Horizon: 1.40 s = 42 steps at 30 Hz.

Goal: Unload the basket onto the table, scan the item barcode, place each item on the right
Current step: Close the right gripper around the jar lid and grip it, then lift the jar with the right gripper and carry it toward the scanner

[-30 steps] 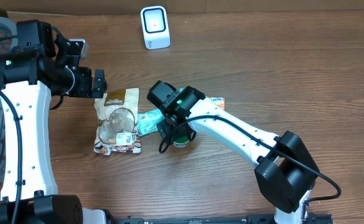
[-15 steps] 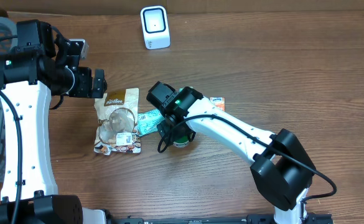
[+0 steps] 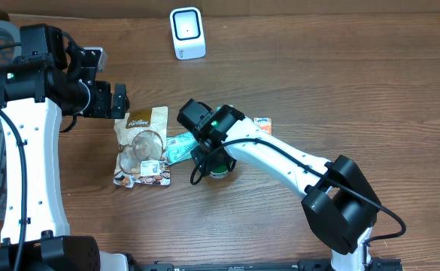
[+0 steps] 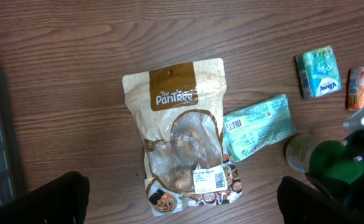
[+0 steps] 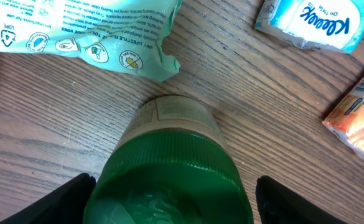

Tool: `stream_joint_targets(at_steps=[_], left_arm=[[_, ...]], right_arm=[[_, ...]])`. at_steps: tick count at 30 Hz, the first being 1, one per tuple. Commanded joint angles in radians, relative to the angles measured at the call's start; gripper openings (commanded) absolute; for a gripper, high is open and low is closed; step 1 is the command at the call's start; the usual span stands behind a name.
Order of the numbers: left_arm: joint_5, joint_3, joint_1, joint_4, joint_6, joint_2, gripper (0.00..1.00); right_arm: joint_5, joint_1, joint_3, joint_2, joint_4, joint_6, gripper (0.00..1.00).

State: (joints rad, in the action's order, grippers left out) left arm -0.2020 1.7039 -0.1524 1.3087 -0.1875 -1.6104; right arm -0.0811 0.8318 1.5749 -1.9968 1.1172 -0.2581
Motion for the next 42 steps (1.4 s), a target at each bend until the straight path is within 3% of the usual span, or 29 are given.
stream_joint_targets(at_steps=[1, 10, 22, 29, 36, 42], left_arm=[[0.000, 0.019, 0.002, -0.004, -0.019, 0.012, 0.99], [0.000, 0.019, 0.002, -0.004, -0.019, 0.012, 0.99], [0.000, 0.019, 0.002, -0.004, -0.019, 0.012, 0.99], [0.000, 0.019, 0.002, -0.004, -0.019, 0.012, 0.99], [0.000, 0.019, 0.002, -0.004, -0.019, 0.012, 1.00], [0.000, 0.019, 0.002, -0.004, -0.019, 0.012, 1.00]], right_arm=[[0.005, -0.003, -0.005, -0.008, -0.003, -0.004, 0.80], [0.004, -0.003, -0.005, -0.008, -0.005, -0.004, 0.75], [0.004, -0.003, -0.002, -0.008, -0.003, -0.004, 0.59], [0.025, -0.003, 0.092, 0.023, 0.067, 0.018, 0.54], [0.293, -0.082, 0.187, 0.121, 0.070, 0.147, 0.54], [0.754, -0.251, 0.195, 0.179, 0.072, 0.365, 0.54]])
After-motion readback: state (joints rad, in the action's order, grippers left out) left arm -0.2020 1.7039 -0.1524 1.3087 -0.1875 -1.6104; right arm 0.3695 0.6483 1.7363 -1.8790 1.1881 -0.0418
